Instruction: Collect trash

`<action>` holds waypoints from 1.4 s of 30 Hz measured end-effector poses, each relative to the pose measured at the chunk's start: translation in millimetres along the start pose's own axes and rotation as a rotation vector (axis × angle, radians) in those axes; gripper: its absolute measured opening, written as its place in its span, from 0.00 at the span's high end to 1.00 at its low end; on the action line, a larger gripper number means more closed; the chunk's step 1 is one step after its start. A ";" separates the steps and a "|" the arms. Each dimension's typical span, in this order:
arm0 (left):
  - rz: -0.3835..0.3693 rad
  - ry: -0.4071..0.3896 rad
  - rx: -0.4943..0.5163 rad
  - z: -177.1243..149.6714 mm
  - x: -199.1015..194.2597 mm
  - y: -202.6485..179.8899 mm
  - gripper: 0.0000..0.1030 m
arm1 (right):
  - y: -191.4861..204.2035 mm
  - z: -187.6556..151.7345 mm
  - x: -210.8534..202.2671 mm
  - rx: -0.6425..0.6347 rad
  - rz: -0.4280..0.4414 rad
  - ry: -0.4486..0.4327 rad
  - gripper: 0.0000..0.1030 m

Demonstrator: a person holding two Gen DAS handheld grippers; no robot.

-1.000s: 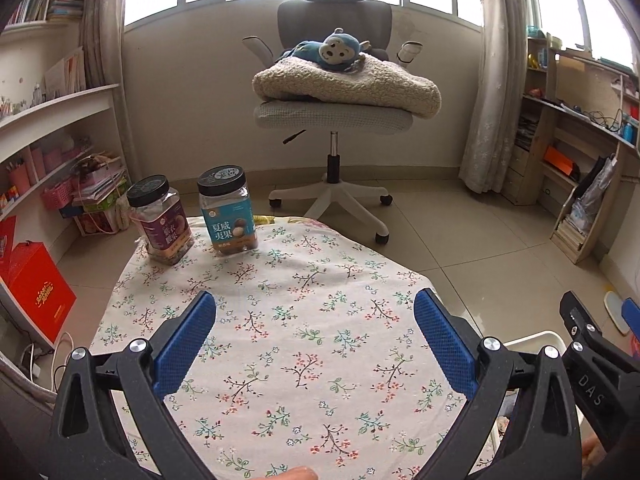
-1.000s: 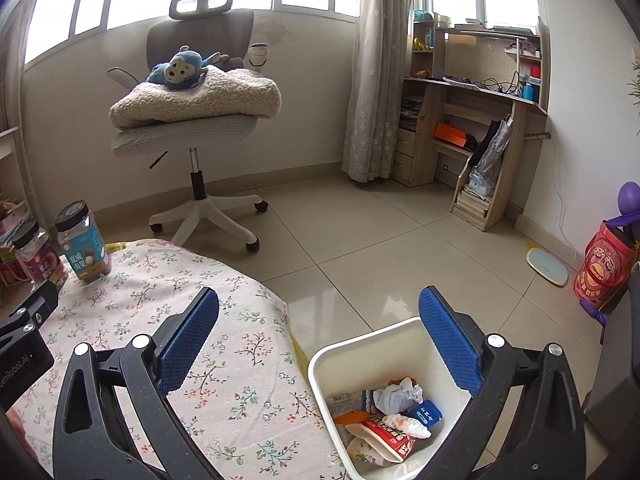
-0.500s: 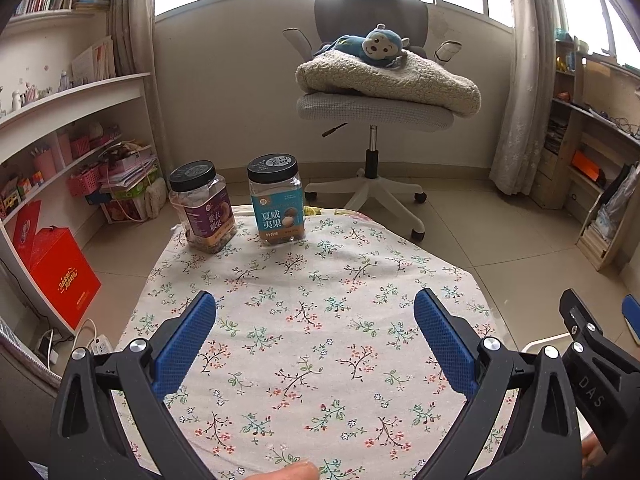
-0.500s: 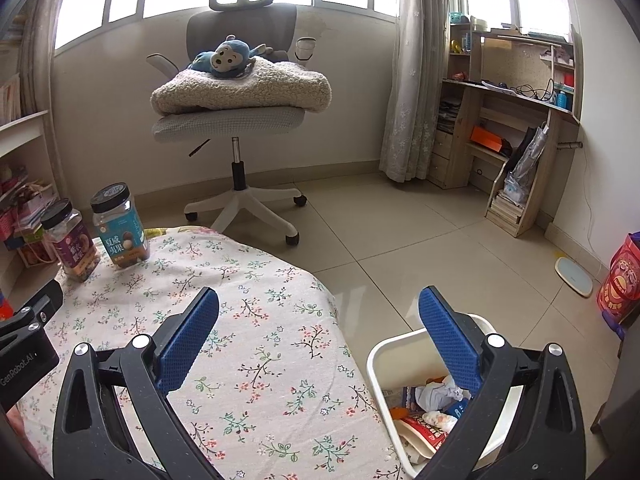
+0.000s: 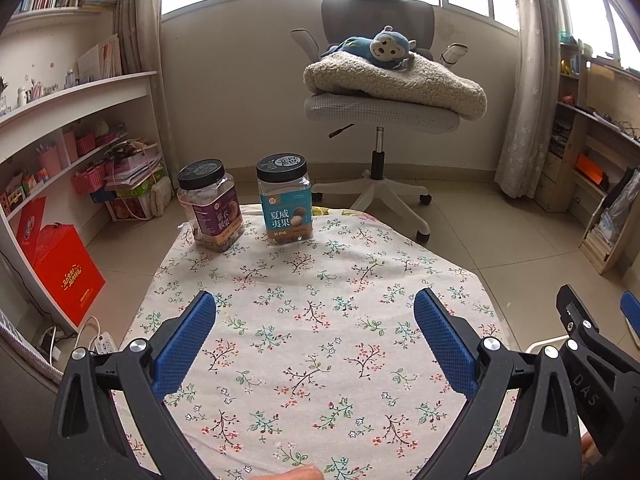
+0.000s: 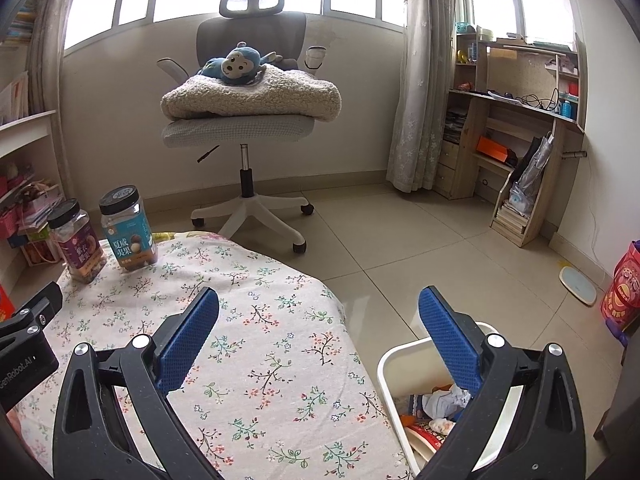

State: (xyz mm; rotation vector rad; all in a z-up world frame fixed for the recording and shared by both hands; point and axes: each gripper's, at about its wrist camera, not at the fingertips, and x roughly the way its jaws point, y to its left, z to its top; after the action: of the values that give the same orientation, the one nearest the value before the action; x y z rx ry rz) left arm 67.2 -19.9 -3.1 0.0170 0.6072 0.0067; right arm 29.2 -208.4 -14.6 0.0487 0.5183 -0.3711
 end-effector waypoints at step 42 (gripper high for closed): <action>-0.012 0.024 0.016 -0.1 10.7 -14.3 0.06 | -8.7 -0.5 3.5 0.021 -0.002 0.002 0.07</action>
State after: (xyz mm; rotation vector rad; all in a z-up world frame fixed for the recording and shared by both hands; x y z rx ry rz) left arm 75.9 -34.1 -9.6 0.0289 0.6311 -0.0093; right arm 28.7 -217.6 -16.3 0.0687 0.5163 -0.3783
